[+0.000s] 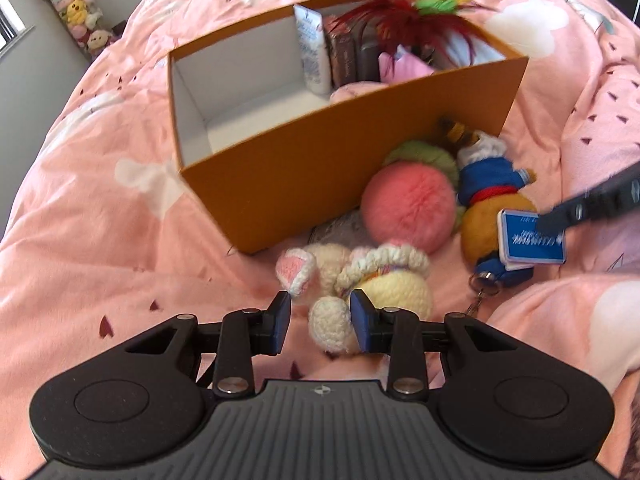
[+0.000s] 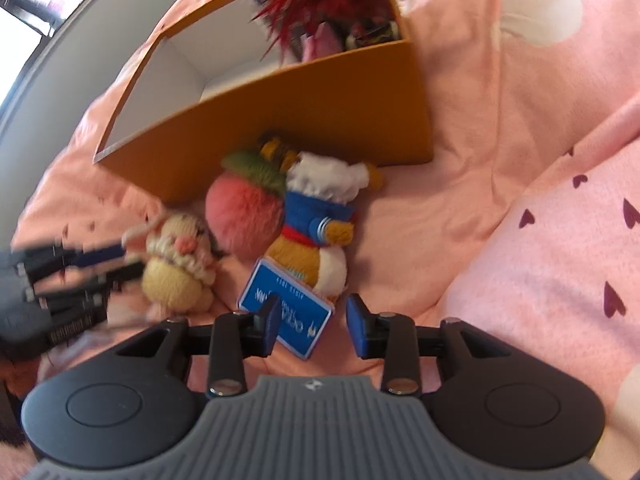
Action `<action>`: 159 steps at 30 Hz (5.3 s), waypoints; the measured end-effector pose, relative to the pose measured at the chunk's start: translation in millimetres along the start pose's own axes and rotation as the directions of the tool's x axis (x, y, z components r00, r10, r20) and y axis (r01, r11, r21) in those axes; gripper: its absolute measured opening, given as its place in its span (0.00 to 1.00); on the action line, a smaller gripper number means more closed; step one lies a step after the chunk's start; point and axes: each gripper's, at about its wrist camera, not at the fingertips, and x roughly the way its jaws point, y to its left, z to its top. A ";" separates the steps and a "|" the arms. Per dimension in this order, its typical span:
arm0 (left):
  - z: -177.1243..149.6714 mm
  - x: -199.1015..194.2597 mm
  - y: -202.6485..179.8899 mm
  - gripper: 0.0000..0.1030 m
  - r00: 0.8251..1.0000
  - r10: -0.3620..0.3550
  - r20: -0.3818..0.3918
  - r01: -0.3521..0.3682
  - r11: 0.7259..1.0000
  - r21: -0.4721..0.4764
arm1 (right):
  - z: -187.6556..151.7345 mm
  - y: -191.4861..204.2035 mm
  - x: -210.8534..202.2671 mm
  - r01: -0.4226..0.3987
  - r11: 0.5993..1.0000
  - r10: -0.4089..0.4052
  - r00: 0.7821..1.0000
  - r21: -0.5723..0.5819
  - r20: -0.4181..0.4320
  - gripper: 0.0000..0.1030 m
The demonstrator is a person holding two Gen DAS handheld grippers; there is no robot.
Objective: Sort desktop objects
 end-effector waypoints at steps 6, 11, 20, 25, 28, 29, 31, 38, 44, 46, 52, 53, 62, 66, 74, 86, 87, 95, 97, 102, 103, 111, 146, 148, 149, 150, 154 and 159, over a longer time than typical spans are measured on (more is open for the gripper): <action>-12.6 13.0 9.4 0.38 0.997 -0.021 -0.075 0.019 0.999 -0.028 | 11.2 -2.3 29.7 -0.040 0.997 0.045 0.997 0.070 -0.063 0.48; -11.7 5.1 14.5 0.38 0.997 -0.051 -0.051 0.049 0.998 -0.045 | 9.9 9.3 39.3 0.000 1.000 0.000 0.998 0.010 -0.069 0.48; 3.0 -28.7 29.2 0.38 0.990 -0.127 0.064 0.133 0.985 -0.109 | 4.7 53.7 2.7 0.075 0.951 -0.071 0.997 -0.299 0.024 0.00; 12.5 -30.5 32.0 0.39 0.968 -0.220 0.123 0.238 0.957 -0.164 | 15.8 56.4 -7.8 0.093 0.936 -0.090 0.996 -0.339 0.026 0.04; 18.3 -23.7 26.2 0.51 0.961 -0.236 0.147 0.261 0.948 -0.181 | 23.8 52.0 -3.9 0.112 0.949 -0.109 0.994 -0.294 0.029 0.15; 20.3 -20.5 23.8 0.51 0.960 -0.238 0.147 0.263 0.949 -0.175 | 25.8 49.7 -2.6 0.109 0.953 -0.106 0.994 -0.283 0.028 0.24; 23.9 -14.4 16.8 0.55 0.964 -0.225 0.141 0.247 0.956 -0.158 | 30.1 43.0 1.8 0.103 0.960 -0.103 0.995 -0.260 0.014 0.31; 30.8 16.6 11.5 0.58 0.990 -0.129 0.052 0.137 0.969 -0.208 | 37.5 33.3 20.0 0.101 0.968 -0.109 0.994 -0.228 -0.023 0.35; 21.9 25.1 30.1 0.25 0.980 -0.187 0.062 0.197 0.932 -0.304 | 32.2 33.2 17.9 0.075 0.971 -0.076 0.997 -0.225 0.005 0.14; 20.9 18.6 28.4 0.15 0.980 -0.179 0.088 0.197 0.939 -0.281 | 30.2 38.1 11.9 0.086 0.962 -0.085 0.996 -0.257 0.017 0.13; 23.4 -7.5 18.9 0.05 0.957 -0.223 0.186 0.262 0.939 -0.224 | 24.7 47.7 -20.6 0.134 0.933 -0.112 0.990 -0.334 0.085 0.12; 25.9 -13.5 15.3 0.05 0.949 -0.235 0.209 0.278 0.938 -0.206 | 24.1 49.0 -25.3 0.146 0.929 -0.119 0.988 -0.339 0.100 0.12; 47.2 -70.5 -5.3 0.04 0.828 -0.399 0.393 0.452 0.891 -0.047 | 25.7 50.7 -61.8 0.236 0.891 -0.177 0.967 -0.388 0.181 0.12; 55.2 -83.9 -5.1 0.04 0.779 -0.454 0.433 0.510 0.860 -0.017 | 22.0 55.3 -72.0 0.235 0.858 -0.183 0.971 -0.458 0.154 0.12; 74.6 -66.6 -14.1 0.04 0.789 -0.481 0.383 0.525 0.851 -0.014 | 15.1 48.3 -56.5 0.242 0.843 -0.219 0.970 -0.481 0.105 0.12; 42.7 -42.6 -12.5 0.55 0.879 -0.383 0.285 0.431 0.894 -0.127 | 18.6 30.4 -35.6 0.270 0.886 -0.245 0.963 -0.376 0.114 0.14; 41.0 -40.6 -13.3 0.55 0.882 -0.389 0.268 0.434 0.891 -0.135 | 19.0 29.5 -37.1 0.269 0.890 -0.242 0.963 -0.367 0.119 0.14; 28.2 -23.5 -22.7 0.55 0.898 -0.415 0.148 0.435 0.887 -0.156 | 15.8 29.3 -54.0 0.283 0.852 -0.249 0.959 -0.441 0.134 0.15; 28.8 -23.3 -23.2 0.55 0.898 -0.416 0.140 0.435 0.887 -0.155 | 11.6 35.4 -53.0 0.293 0.770 -0.267 0.955 -0.567 0.131 0.23; 29.3 -23.2 -26.4 0.55 0.900 -0.413 0.136 0.431 0.890 -0.151 | -7.4 48.0 -41.1 0.255 0.417 -0.317 0.940 -0.872 0.124 0.25; 29.4 -23.2 -26.5 0.55 0.901 -0.412 0.136 0.430 0.890 -0.151 | -12.3 49.9 -38.5 0.234 0.330 -0.319 0.939 -0.915 0.126 0.25; 30.2 -25.0 -25.0 0.55 0.905 -0.402 0.141 0.421 0.894 -0.155 | -49.7 51.3 -23.2 0.063 -0.303 -0.328 0.930 -0.951 0.166 0.35; 26.8 -16.1 -24.4 0.55 0.905 -0.405 0.133 0.424 0.886 -0.189 | -45.8 51.1 1.7 -0.066 -0.467 -0.342 0.933 -0.882 0.112 0.45; 27.7 -14.6 -24.4 0.55 0.903 -0.407 0.136 0.428 0.882 -0.197 | -30.8 57.3 -10.0 -0.017 -0.311 -0.331 0.939 -0.950 0.091 0.45; 28.2 -14.1 -24.5 0.55 0.902 -0.410 0.137 0.430 0.880 -0.202 | -23.7 59.5 -15.2 0.007 -0.235 -0.325 0.942 -0.972 0.085 0.45; 29.0 -13.7 -24.7 0.55 0.901 -0.412 0.138 0.433 0.877 -0.208 | -17.3 61.0 -20.6 0.024 -0.167 -0.321 0.944 -0.986 0.078 0.45; 31.7 -14.2 -24.8 0.55 0.901 -0.408 0.148 0.433 0.874 -0.220 | 5.7 64.9 -41.7 0.085 0.057 -0.295 0.953 -0.995 0.065 0.44; 34.5 -11.9 -26.0 0.55 0.895 -0.418 0.153 0.444 0.862 -0.245 | 23.6 59.6 -53.4 0.196 0.359 -0.293 0.952 -0.913 0.089 0.43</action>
